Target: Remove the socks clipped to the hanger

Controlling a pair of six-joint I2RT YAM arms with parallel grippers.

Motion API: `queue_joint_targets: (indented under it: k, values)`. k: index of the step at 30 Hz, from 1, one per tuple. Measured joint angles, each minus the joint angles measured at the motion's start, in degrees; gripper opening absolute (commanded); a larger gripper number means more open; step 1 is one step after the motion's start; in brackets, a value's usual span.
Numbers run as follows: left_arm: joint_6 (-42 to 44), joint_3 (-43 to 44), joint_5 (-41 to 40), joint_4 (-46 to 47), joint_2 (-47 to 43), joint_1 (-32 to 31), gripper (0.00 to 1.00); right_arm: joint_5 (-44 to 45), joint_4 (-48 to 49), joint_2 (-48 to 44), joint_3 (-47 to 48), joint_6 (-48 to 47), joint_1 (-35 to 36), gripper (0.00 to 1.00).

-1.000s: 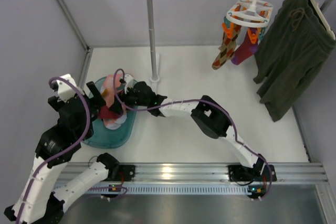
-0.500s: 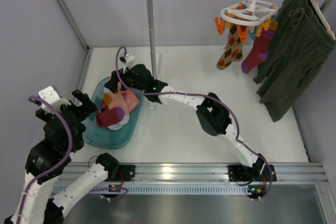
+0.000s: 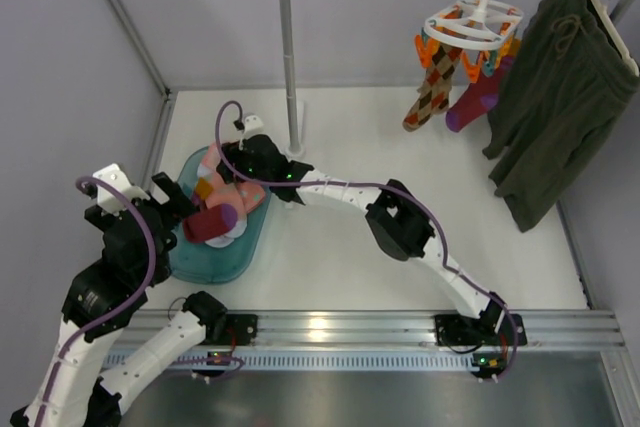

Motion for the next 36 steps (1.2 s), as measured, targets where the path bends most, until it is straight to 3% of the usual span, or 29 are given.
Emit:
queue_joint_targets:
  k: [10, 12, 14, 15, 17, 25, 36]
  values:
    - [-0.46, -1.84, 0.35, -0.02, -0.72, 0.00, 0.99, -3.85, 0.61, 4.66, 3.23, 2.82, 0.20, 0.50]
    - [-0.46, -2.21, 0.68, 0.00, -0.79, 0.00, 0.99, -5.99, 0.76, 7.28, 6.12, 3.28, -0.09, 0.44]
    - [-0.50, -2.38, 0.87, 0.00, -0.81, -0.04, 0.99, -7.32, 1.44, 8.07, 6.60, 3.41, -0.28, 0.32]
    - [-0.50, -2.45, 1.01, 0.02, -0.81, -0.04, 0.99, -8.22, 2.01, 8.33, 6.62, 3.34, -0.37, 0.16]
    - [-0.50, -2.69, 1.22, 0.09, -0.90, -0.04, 0.99, -9.88, 3.39, 8.72, 6.78, 2.95, -0.59, 0.01]
    - [-0.70, -3.28, 1.68, 0.50, -1.03, -0.04, 0.99, -16.37, 12.94, 5.33, 0.72, -2.58, -0.44, 0.00]
    - [-2.40, -4.31, 1.68, 0.63, -1.05, -0.04, 0.99, -22.67, 23.85, -11.34, -16.24, -11.69, 2.45, 0.00]
